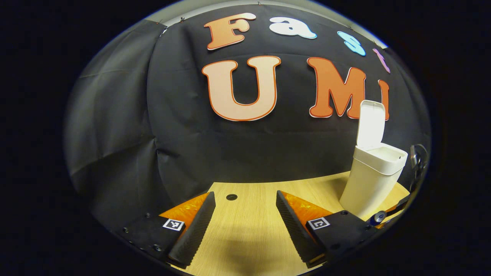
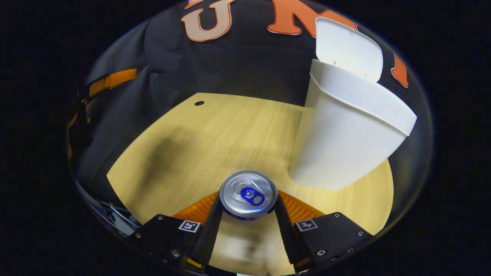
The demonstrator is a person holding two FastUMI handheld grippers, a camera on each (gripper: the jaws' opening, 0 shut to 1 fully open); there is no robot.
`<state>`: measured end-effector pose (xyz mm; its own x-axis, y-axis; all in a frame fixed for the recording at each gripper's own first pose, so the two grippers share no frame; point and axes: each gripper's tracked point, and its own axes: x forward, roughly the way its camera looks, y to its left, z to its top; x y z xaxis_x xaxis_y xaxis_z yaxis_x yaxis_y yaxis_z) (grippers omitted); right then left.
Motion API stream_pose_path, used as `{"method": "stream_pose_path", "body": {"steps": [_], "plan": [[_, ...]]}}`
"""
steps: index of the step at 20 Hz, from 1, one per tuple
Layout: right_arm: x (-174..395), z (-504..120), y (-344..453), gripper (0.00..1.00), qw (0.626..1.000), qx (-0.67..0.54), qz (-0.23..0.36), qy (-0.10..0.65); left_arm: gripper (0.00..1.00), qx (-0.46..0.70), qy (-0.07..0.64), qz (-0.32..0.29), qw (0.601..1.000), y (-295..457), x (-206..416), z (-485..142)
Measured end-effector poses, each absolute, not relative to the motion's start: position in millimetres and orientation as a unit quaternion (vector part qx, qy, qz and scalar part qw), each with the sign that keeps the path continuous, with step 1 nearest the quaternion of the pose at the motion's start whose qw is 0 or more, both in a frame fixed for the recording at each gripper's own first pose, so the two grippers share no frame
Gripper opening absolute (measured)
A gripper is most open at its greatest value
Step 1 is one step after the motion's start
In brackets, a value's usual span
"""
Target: Press the lid of the desktop garbage bin to open it, pick up the crumpled paper on the desktop and throw it into the bin, then pick up the pop can on the desktop and drop it into the bin, and finally close the garbage bin lid.
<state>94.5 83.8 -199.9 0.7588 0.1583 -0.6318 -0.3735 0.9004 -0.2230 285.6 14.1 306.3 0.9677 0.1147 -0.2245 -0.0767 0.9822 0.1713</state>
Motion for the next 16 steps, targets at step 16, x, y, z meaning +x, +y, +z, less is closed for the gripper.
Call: {"method": "stream_pose_path", "body": {"steps": [16], "plan": [[104.4,-13.9,36.1,0.75,0.955,-0.155,0.112,0.228,1.0,0.074,0.11,0.035,0.991,4.9,291.1,310.7]]}}
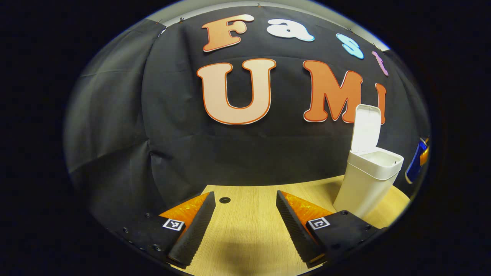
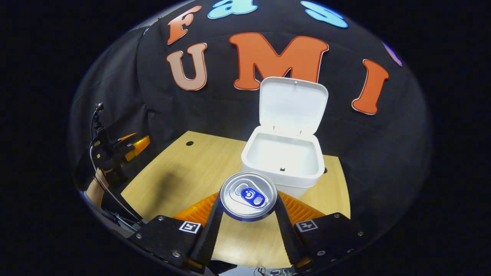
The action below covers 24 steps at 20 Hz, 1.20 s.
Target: Press the lid of the desktop garbage bin to open it, pick up the crumpled paper on the desktop and throw it into the bin, then pick up the pop can on the desktop and drop it into the bin, and finally close the garbage bin lid.
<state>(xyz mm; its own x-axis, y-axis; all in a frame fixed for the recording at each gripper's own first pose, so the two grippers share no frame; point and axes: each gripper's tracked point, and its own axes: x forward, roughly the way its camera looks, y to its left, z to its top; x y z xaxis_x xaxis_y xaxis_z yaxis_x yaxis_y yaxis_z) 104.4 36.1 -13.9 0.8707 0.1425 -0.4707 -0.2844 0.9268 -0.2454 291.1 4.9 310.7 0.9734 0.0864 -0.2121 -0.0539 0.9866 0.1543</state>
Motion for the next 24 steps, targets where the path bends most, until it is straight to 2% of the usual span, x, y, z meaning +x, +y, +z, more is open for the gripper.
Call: {"method": "stream_pose_path", "body": {"steps": [5,9,20,21,22,24], "plan": [[144.5,41.9,15.8,0.75,0.966,-0.171,0.078,0.176,1.0,0.072,0.111,0.042,0.99,10.0,288.6,309.8],[178.1,57.9,-3.7,0.75,0.969,-0.173,0.051,0.168,1.0,0.072,0.109,0.045,0.99,13.7,287.5,310.5],[249.2,-7.1,-38.8,0.78,0.952,-0.179,0.015,0.247,1.0,0.076,0.116,0.061,0.988,30.9,286.3,304.1],[251.3,-11.5,-40.5,0.74,0.952,-0.176,0.014,0.25,1.0,0.076,0.118,0.062,0.988,32.4,286.6,303.1],[253.6,-13.6,-42.7,0.79,0.952,-0.173,0.012,0.251,1.0,0.077,0.119,0.065,0.988,34.4,287.8,302.3],[255.2,-15.3,-44.0,0.8,0.953,-0.169,0.008,0.25,1.0,0.078,0.122,0.069,0.987,39.0,287.5,300.0]]}}
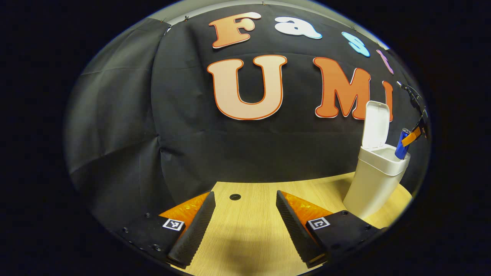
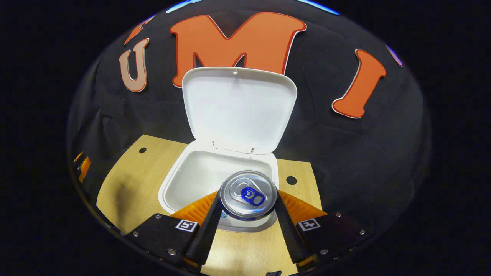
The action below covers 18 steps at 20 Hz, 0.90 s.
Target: Press the lid of the desktop garbage bin to open it, pick up the crumpled paper on the desktop and throw it into the bin, then pick up the pop can on the desktop and drop it into the bin, and finally close the garbage bin lid.
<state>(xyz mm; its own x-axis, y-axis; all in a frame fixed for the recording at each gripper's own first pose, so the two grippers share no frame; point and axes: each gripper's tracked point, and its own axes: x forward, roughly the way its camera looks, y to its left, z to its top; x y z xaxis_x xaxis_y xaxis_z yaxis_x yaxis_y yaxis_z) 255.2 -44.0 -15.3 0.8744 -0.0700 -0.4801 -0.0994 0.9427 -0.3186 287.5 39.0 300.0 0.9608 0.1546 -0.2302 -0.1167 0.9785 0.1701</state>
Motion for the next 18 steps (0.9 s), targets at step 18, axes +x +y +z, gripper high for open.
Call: {"method": "stream_pose_path", "body": {"steps": [18], "plan": [[248.5,31.9,-16.3,0.98,0.965,-0.142,0.034,0.217,1.0,0.077,0.12,0.066,0.988,34.3,291.8,301.4]]}}
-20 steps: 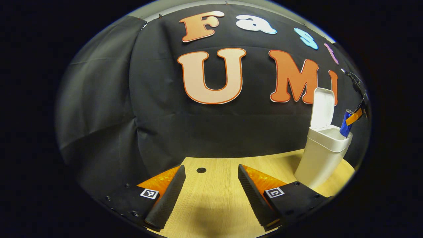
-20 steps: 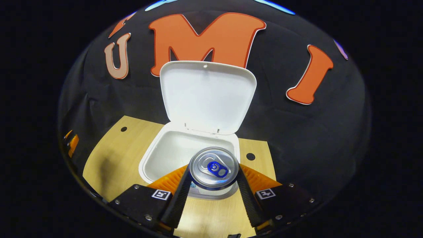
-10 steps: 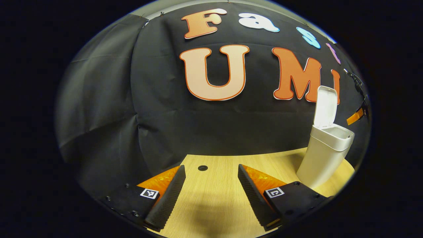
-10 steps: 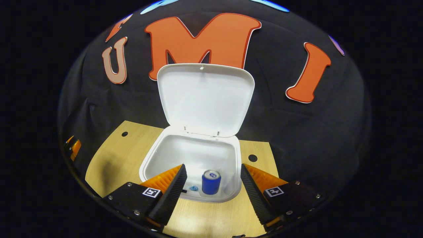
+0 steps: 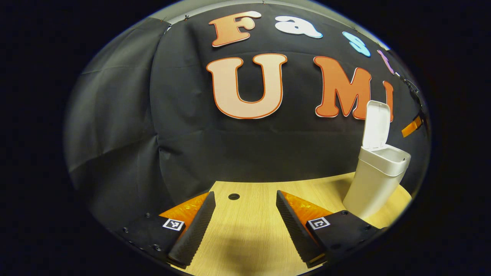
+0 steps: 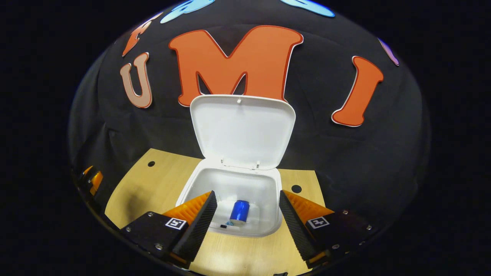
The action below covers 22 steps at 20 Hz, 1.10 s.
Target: Press the lid of the desktop garbage bin to open it, pick up the crumpled paper on the desktop and throw it into the bin, then pick up the pop can on the desktop and drop it into the bin, and finally close the garbage bin lid.
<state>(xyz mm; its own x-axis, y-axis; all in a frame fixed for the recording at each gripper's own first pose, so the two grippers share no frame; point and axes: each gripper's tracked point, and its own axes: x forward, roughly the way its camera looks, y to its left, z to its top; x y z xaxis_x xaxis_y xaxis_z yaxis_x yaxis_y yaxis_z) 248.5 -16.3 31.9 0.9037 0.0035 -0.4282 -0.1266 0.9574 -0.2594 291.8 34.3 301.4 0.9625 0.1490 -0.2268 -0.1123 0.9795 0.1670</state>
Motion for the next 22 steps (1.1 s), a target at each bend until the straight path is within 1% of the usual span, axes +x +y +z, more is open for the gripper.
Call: {"method": "stream_pose_path", "body": {"steps": [6,10,13,17,22], "plan": [[247.0,110.0,12.5,0.99,0.968,-0.172,0.04,0.178,1.0,0.079,0.113,0.06,0.989,28.7,292.2,306.2],[253.8,163.0,37.1,0.98,0.965,-0.209,0.042,0.152,1.0,0.079,0.108,0.058,0.989,25.7,292.1,309.8],[270.4,193.4,56.0,0.99,0.966,-0.209,0.046,0.142,1.0,0.077,0.107,0.057,0.99,27.2,292.0,310.1],[298.6,211.9,64.0,0.99,0.969,-0.198,0.035,0.145,1.0,0.081,0.107,0.062,0.989,32.8,292.5,308.7],[339.9,194.4,57.0,0.99,0.971,-0.155,0.012,0.183,1.0,0.076,0.111,0.066,0.989,43.1,291.9,304.6]]}}
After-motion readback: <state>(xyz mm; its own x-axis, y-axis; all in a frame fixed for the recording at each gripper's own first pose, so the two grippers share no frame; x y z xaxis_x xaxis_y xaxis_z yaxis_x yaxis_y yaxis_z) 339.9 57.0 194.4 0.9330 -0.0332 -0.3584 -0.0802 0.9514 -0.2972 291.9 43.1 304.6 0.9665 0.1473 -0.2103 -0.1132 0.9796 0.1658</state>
